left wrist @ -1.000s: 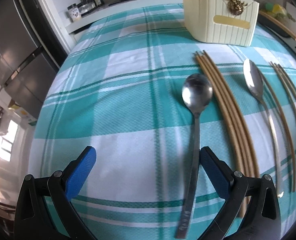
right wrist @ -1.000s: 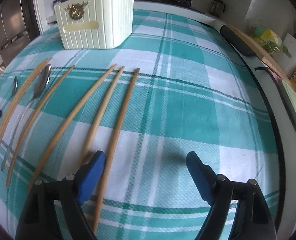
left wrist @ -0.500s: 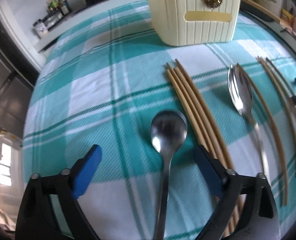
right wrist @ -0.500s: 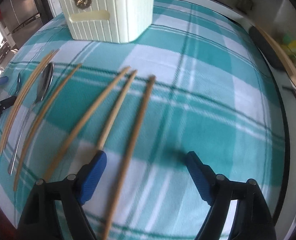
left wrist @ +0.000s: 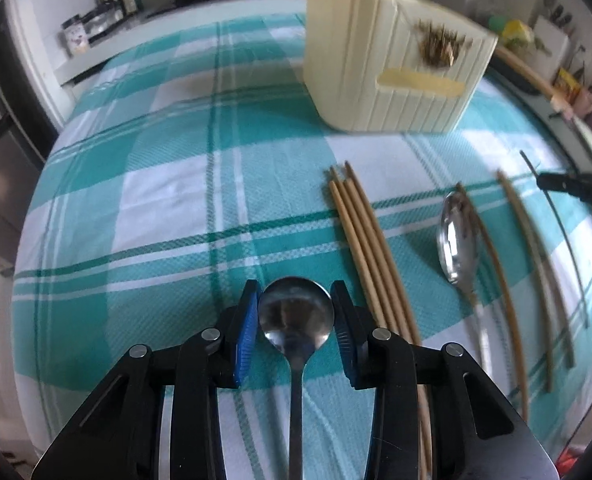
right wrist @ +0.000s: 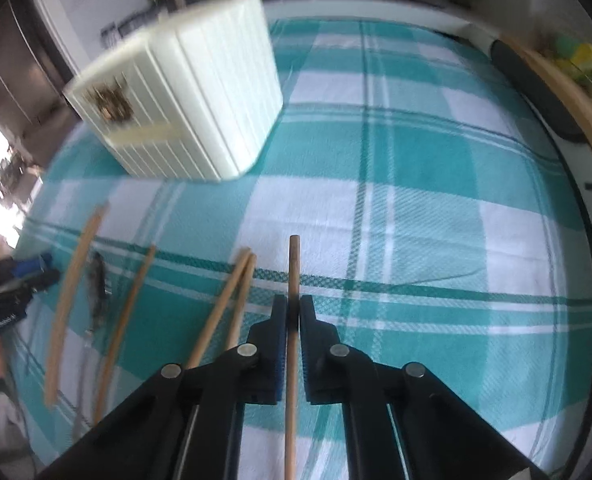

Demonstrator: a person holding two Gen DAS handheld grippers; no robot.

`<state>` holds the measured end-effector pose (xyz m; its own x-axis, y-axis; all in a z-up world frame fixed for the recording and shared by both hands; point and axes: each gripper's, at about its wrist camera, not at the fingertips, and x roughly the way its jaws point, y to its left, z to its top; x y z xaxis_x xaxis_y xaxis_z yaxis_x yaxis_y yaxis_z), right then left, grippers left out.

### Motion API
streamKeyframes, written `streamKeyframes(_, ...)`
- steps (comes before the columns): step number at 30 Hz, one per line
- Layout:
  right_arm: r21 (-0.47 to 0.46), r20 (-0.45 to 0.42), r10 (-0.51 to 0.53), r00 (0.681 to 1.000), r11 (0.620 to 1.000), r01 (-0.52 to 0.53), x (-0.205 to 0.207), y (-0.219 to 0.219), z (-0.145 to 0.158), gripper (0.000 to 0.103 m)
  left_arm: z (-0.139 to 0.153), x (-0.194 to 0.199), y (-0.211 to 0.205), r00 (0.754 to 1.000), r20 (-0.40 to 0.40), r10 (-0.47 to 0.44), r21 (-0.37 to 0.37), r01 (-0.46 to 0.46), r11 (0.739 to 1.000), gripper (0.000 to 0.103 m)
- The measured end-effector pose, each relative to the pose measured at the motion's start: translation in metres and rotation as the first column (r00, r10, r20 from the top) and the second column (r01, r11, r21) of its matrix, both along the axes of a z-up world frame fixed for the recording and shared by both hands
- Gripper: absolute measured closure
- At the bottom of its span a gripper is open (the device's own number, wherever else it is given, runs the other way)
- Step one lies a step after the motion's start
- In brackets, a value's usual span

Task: Organize utensils
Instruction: 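Grasp a steel spoon with the left tool while the right tool grasps a wooden chopstick, then carry the spoon with the left tool into the cream holder while the right tool drops its chopstick in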

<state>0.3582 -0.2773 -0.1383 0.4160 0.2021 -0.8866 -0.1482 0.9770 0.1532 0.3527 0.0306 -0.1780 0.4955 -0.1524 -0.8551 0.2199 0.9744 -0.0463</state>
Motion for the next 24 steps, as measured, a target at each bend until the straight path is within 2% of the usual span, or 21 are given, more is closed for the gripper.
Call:
streamKeyframes(9, 0.054, 0.205, 0.027, 0.978, 0.998, -0.039, -0.073, -0.006, 0.090, 0.097, 0.078, -0.043, 0.026, 0.989, 0.145, 0.024, -0.121, -0.007, 0.993, 0.067)
streamKeyframes(13, 0.068, 0.263, 0.028, 0.964, 0.997, -0.047, -0.096, -0.007, 0.115, 0.097, 0.103, -0.057, 0.034, 0.984, 0.176, 0.027, -0.162, 0.002, 0.987, 0.068)
streamKeyframes(20, 0.079, 0.378, 0.015, 0.926, 0.996, -0.048, -0.101, 0.002, 0.153, 0.097, 0.141, -0.060, 0.037, 0.975, 0.221, 0.025, -0.210, 0.022, 0.978, 0.068)
streamKeyframes(24, 0.085, 0.433, 0.022, 0.901, 0.994, -0.065, -0.076, 0.013, 0.182, 0.097, 0.176, -0.039, 0.036, 0.971, 0.239, 0.019, -0.239, 0.040, 0.970, 0.068)
